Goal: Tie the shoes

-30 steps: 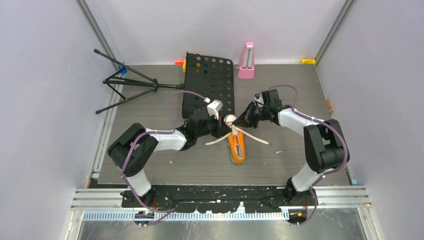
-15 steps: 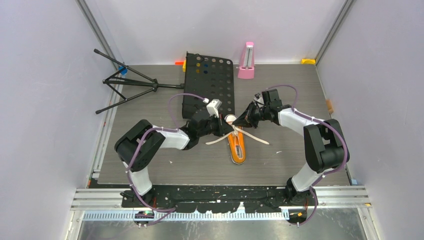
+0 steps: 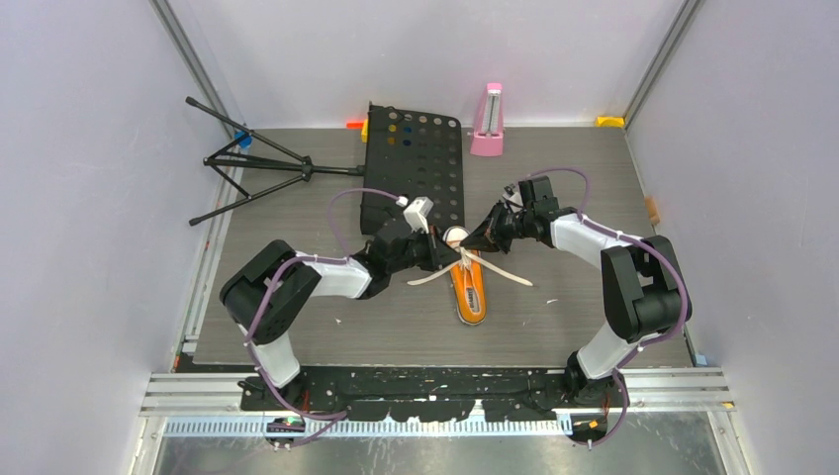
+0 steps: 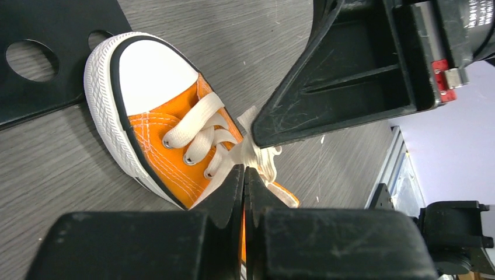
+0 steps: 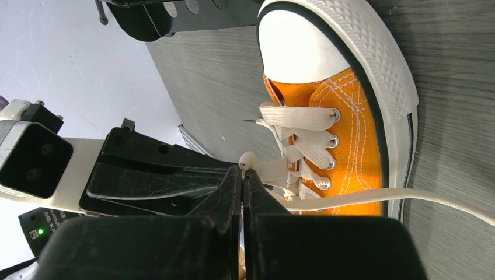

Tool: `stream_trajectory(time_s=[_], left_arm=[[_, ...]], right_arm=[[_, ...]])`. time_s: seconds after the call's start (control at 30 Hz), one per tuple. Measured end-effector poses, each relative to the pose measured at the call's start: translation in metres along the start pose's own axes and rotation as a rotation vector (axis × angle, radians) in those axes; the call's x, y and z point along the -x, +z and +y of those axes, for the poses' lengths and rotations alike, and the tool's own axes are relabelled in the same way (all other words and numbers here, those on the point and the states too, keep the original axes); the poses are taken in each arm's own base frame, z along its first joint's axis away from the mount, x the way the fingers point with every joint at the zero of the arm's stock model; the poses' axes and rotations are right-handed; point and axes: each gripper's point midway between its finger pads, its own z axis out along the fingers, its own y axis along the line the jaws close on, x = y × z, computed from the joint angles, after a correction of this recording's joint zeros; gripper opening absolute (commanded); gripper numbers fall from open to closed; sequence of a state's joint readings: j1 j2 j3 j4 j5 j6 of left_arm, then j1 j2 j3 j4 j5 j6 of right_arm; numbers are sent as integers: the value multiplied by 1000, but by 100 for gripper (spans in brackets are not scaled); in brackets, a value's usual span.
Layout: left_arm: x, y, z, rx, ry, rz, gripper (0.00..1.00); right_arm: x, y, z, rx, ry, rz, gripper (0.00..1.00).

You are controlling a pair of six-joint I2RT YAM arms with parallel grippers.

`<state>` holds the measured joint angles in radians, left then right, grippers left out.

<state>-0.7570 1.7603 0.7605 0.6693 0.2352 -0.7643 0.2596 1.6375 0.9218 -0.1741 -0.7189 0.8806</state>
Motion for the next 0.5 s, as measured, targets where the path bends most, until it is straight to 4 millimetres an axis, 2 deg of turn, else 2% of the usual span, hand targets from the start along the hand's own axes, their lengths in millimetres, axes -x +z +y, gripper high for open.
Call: stream_trajectory(time_s=[0.5], left_arm=[[-3,-1,-3,-5,-76,11,0]], right_arm=[[0,1,-1,-2,4,2,0]])
